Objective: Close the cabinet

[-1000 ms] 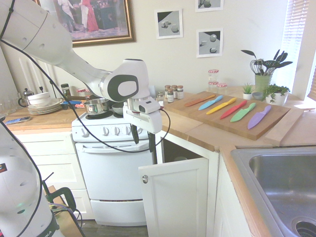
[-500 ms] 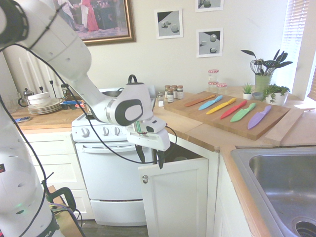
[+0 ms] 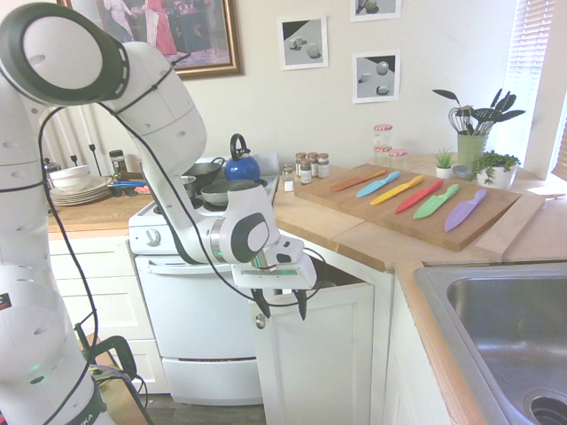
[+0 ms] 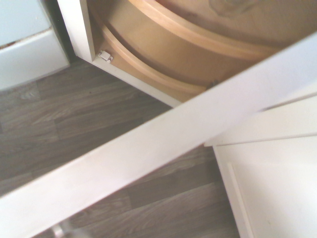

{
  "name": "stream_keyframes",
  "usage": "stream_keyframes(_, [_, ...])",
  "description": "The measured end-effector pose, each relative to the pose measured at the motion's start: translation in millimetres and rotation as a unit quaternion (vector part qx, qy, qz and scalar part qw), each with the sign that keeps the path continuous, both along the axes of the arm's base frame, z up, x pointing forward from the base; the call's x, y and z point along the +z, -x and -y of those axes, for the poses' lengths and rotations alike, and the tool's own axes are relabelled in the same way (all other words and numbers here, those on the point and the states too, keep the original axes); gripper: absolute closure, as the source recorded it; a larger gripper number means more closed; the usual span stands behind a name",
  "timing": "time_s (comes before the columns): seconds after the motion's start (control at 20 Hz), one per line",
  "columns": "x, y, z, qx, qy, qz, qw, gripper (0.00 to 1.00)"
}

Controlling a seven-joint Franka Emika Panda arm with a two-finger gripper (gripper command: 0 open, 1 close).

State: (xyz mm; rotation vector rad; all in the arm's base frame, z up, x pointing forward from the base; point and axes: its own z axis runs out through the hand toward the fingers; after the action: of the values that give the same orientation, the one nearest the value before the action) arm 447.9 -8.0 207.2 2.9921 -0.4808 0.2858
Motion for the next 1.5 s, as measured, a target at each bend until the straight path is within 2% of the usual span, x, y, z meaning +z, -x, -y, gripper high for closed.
stream_keyframes(0.3, [-11.0,-14.9,2.7,-0.005,-0.004,-0.005,1.000,1.00])
stream_keyframes(1.5, [-5.0,-36.5,-5.8,-0.004,-0.014,-0.019,1.000,1.00])
